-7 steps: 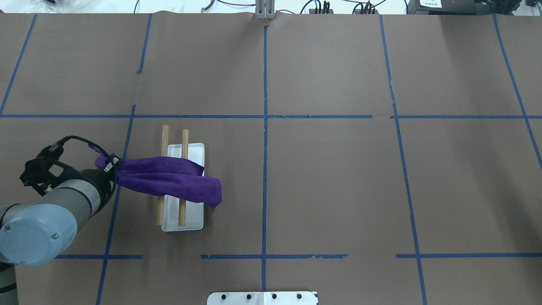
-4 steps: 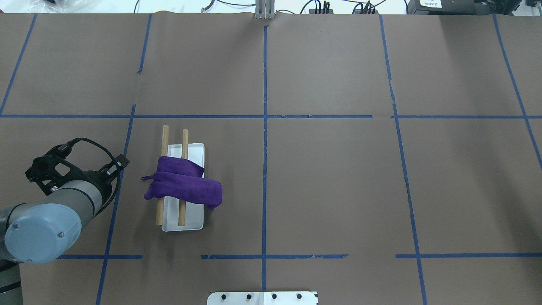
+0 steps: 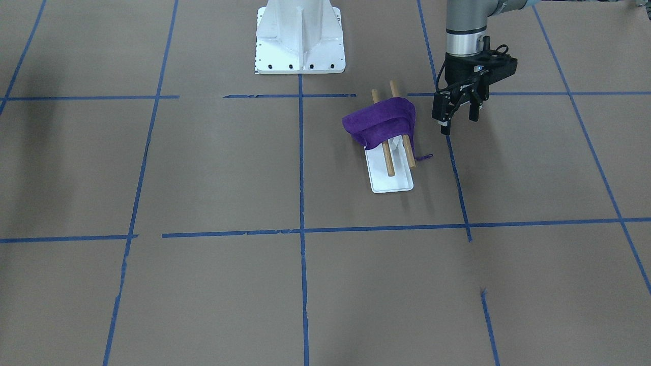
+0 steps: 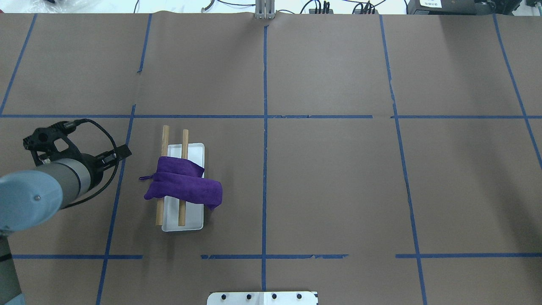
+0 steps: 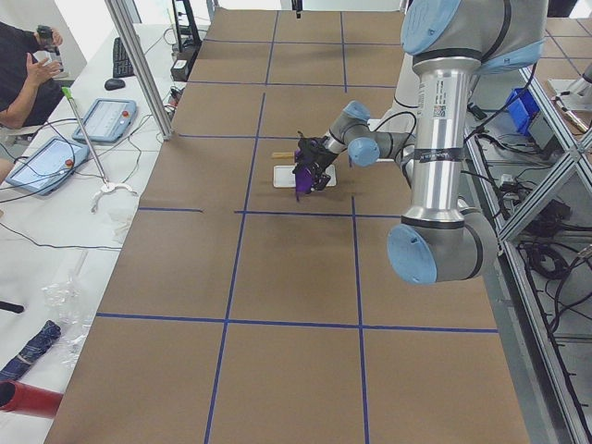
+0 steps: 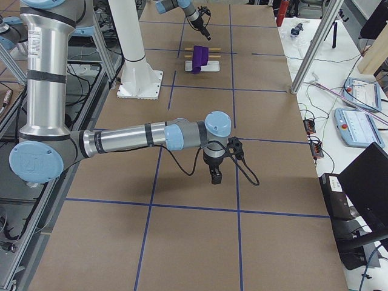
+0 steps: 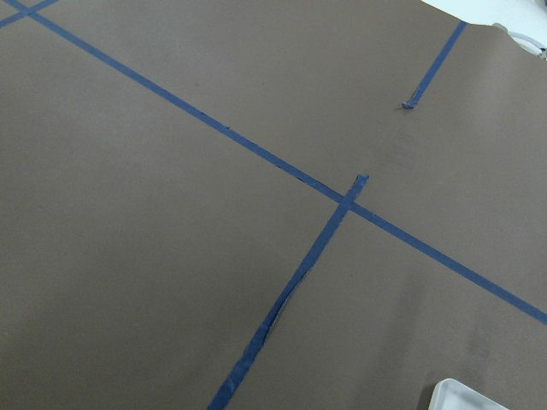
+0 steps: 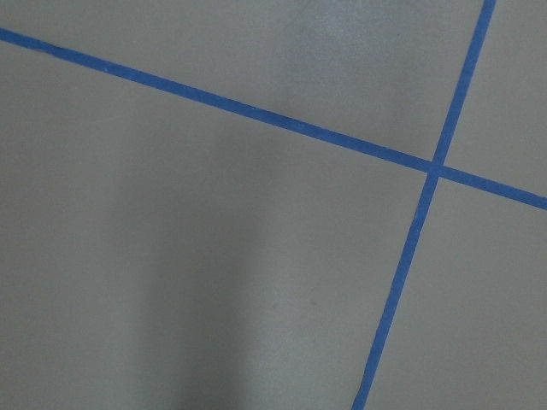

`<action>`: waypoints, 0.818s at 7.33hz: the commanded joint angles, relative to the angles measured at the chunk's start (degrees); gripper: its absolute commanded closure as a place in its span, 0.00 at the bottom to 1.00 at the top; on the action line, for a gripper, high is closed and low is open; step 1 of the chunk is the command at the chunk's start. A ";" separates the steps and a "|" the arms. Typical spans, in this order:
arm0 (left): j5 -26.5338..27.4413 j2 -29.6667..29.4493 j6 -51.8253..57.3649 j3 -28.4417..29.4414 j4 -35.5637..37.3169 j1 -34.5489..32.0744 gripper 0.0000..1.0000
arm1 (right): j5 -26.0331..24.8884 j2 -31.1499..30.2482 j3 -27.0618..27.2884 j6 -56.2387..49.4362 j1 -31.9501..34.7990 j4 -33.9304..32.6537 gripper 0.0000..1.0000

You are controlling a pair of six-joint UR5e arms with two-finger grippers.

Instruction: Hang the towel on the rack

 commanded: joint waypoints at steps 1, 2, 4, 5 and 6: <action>-11.75 -1.60 16.58 0.61 -0.72 -10.72 0.00 | 0.25 0.08 0.03 0.04 0.75 1.21 0.00; -17.88 -2.05 25.44 1.40 -0.64 -16.42 0.00 | 0.42 0.08 -0.06 0.04 1.45 1.48 0.00; -29.15 -2.05 43.89 5.60 -0.38 -27.24 0.00 | 0.51 -0.62 -0.32 0.48 2.85 1.48 0.00; -33.37 -1.97 53.12 7.80 -0.11 -32.17 0.00 | 1.30 -0.79 -0.59 0.56 3.29 1.40 0.00; -37.68 -1.44 64.09 11.04 0.15 -37.35 0.00 | 1.56 -1.06 -0.68 0.57 3.82 1.39 0.00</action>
